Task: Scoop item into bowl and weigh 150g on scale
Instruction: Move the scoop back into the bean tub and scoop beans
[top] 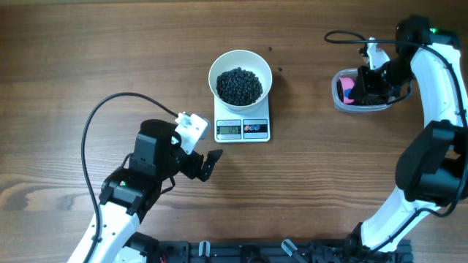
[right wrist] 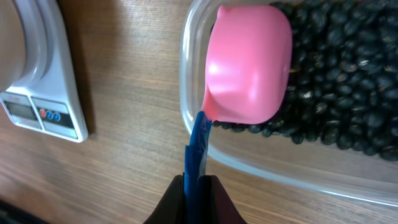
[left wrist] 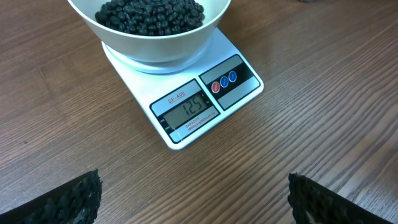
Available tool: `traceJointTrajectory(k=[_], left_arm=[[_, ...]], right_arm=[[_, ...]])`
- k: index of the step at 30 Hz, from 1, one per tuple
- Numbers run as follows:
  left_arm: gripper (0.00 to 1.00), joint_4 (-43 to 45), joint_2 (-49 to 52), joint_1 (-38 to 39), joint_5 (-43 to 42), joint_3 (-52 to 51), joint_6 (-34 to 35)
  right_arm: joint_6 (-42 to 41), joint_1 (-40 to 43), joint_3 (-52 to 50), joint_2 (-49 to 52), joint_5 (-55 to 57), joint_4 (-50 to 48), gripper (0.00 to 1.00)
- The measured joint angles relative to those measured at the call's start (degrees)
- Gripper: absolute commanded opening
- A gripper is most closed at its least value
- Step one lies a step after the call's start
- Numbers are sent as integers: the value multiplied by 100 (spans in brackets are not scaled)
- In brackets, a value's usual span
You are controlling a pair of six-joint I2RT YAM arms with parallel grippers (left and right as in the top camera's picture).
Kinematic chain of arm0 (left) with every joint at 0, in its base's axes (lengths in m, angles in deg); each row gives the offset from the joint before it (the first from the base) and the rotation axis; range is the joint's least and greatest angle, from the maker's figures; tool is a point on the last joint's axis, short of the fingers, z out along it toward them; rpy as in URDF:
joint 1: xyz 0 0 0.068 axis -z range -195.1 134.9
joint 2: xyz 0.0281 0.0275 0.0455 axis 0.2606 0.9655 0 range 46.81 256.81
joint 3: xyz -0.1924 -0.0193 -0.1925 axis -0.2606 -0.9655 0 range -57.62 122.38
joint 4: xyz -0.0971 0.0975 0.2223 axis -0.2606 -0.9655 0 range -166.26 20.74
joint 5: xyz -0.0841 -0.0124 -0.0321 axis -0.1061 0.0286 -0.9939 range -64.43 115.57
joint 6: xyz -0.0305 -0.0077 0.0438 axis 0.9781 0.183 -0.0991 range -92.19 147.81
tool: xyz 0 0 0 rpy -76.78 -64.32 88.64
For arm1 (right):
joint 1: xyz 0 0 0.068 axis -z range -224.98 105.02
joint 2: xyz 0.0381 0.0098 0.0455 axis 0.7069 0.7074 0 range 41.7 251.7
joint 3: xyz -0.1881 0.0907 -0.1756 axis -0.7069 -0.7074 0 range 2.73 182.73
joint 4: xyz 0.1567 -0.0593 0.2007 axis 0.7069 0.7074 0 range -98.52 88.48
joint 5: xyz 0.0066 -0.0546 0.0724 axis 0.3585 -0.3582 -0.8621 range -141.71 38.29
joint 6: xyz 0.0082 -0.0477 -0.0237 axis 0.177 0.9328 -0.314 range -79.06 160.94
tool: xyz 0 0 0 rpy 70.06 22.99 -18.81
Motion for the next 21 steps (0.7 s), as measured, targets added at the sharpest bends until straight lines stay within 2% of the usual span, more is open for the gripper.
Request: traceJointTrajectory(k=[7, 14, 21], left_arm=[[100, 0, 0, 0, 0, 0, 0], [100, 0, 0, 0, 0, 0, 0], [100, 0, 0, 0, 0, 0, 0]], right_arm=[[92, 476, 0, 48, -391, 83, 4], [354, 1497, -9, 109, -1416, 216, 4], [470, 2199, -9, 153, -1773, 330, 4]])
